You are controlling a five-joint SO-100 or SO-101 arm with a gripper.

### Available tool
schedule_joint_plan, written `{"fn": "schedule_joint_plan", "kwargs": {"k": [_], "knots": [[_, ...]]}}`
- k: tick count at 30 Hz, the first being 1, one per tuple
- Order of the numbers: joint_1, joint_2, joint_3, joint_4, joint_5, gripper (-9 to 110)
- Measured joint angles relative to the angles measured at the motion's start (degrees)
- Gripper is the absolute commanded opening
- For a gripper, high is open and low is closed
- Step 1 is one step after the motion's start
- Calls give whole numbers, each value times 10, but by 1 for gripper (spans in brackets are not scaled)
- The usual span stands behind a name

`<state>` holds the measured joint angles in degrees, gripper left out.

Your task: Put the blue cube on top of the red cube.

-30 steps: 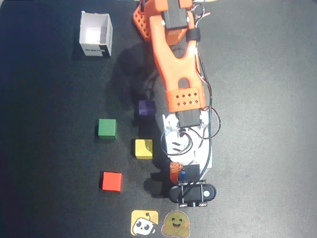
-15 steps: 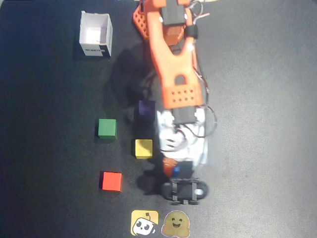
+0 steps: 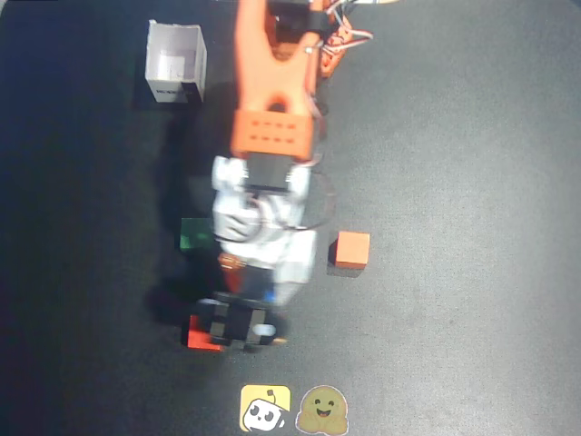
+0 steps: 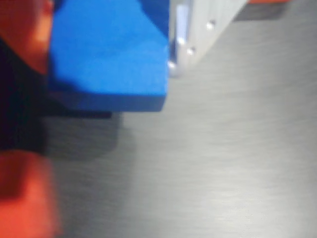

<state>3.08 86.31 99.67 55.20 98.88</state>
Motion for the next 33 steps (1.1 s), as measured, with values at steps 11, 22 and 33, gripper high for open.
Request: {"fn": "schedule_joint_plan", "kwargs": {"k": [11, 22, 33], "knots": [[98, 0, -33, 24, -41, 6], [113, -33, -101, 24, -55, 6], [85, -76, -115, 24, -103, 6]]}}
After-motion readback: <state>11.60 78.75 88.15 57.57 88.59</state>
